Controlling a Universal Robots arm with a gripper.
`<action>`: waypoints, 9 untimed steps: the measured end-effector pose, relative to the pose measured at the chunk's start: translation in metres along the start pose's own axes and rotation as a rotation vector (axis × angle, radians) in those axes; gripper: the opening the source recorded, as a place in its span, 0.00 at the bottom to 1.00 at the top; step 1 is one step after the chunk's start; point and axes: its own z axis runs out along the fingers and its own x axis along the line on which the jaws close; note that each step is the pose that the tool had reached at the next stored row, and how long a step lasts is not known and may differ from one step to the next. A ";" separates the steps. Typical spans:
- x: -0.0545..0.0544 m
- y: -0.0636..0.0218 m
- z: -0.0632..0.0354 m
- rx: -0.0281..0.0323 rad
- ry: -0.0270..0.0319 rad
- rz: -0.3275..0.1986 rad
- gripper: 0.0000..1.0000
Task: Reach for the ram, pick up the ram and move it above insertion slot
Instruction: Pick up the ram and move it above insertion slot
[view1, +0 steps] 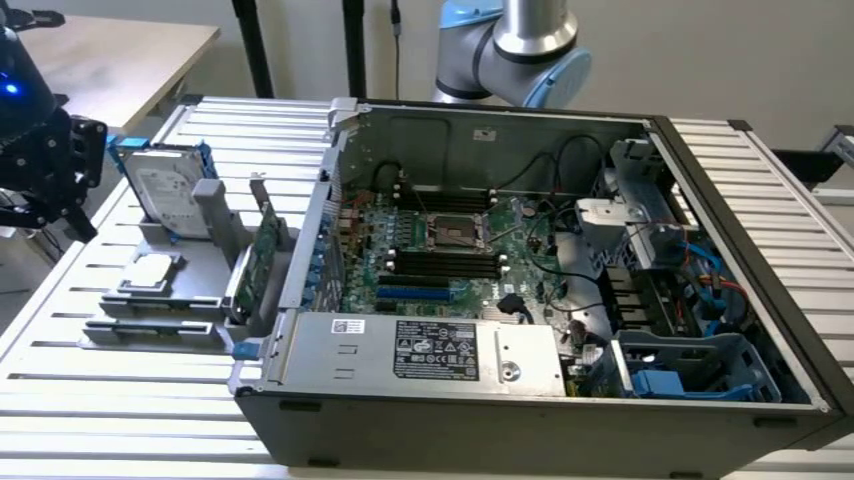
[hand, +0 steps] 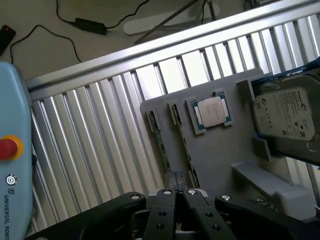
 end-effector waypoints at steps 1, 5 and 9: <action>0.000 0.0000 0.0000 0.0005 0.0005 -0.018 0.11; 0.000 0.0000 0.0002 0.0032 0.0024 -0.091 0.11; 0.000 -0.0001 0.0002 0.0083 0.0038 -0.162 0.11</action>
